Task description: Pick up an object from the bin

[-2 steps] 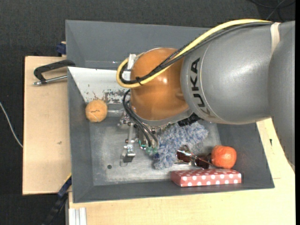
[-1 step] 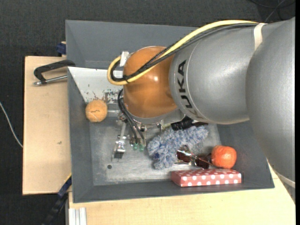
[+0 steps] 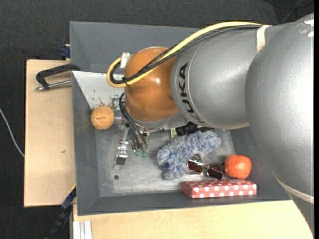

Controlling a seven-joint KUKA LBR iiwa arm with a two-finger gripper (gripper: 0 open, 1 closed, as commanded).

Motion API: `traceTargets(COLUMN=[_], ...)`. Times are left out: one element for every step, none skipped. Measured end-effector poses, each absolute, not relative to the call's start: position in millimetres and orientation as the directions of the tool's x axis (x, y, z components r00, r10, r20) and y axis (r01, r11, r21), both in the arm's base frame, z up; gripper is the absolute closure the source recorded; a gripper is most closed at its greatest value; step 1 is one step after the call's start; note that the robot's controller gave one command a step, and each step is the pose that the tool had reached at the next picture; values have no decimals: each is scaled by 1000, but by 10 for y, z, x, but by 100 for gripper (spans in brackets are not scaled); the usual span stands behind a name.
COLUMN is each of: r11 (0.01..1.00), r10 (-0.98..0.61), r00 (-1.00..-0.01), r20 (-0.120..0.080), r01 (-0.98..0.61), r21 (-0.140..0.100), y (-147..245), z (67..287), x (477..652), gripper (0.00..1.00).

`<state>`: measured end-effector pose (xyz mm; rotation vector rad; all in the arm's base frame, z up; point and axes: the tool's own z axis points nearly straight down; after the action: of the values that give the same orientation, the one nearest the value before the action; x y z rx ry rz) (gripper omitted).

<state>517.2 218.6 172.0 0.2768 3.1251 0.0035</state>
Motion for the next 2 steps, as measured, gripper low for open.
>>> traceTargets(r11=[999,982], r10=[-43,-191], r00=[-999,-982], r20=[0,-4], r01=[-43,-191], r21=[1,1], y=[1953,1791], z=[1848,1889], x=[5023,5088], gripper=[0,0])
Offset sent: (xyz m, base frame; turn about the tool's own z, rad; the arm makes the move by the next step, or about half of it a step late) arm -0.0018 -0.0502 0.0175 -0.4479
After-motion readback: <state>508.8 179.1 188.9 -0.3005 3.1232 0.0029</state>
